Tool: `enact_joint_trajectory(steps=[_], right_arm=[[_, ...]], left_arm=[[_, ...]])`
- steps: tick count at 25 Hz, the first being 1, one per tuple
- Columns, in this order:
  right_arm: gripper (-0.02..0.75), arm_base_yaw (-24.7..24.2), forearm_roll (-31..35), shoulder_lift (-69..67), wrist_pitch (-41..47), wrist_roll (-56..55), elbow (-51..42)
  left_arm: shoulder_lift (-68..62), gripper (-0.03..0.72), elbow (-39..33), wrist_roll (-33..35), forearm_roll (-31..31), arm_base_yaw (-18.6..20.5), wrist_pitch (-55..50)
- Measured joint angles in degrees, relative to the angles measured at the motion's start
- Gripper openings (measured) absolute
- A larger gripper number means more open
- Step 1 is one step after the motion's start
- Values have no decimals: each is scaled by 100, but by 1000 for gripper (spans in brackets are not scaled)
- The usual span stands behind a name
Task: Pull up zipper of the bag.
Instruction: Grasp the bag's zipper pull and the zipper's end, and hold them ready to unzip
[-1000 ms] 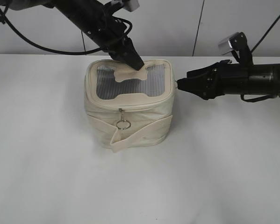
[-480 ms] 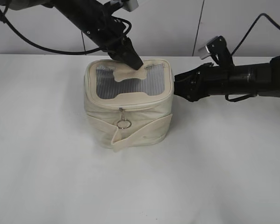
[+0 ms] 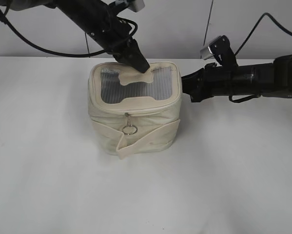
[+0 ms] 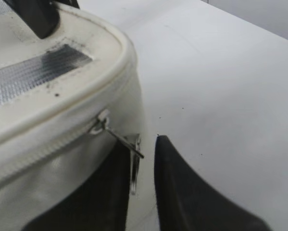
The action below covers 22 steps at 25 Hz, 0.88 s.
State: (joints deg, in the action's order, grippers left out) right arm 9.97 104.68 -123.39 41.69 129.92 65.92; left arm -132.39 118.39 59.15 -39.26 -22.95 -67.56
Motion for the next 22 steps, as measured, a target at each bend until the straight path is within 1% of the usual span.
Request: enact_joint_trajectory(steps=[2, 3, 5, 9, 12, 17, 22], right_arm=[[73, 14, 0, 0, 0, -57, 2], [50, 15, -23, 0, -6, -155, 7], [32, 26, -106, 0, -88, -424, 7], [27, 26, -482, 26, -267, -1123, -16], [25, 26, -772, 192, -308, -1547, -204], [22, 26, -822, 791, -597, -1845, -820], [18, 26, -1031, 1492, -961, -2024, -1684]], left_arm=[[0, 47, 0, 0, 0, 0, 0], [0, 47, 0, 0, 0, 0, 0], [0, 46, 0, 0, 0, 0, 5], [0, 46, 0, -6, 0, 0, 10], [0, 46, 0, -29, 0, 0, 11], [0, 44, 0, -198, 62, -6, 11], [0, 44, 7, -454, 139, -6, 16]])
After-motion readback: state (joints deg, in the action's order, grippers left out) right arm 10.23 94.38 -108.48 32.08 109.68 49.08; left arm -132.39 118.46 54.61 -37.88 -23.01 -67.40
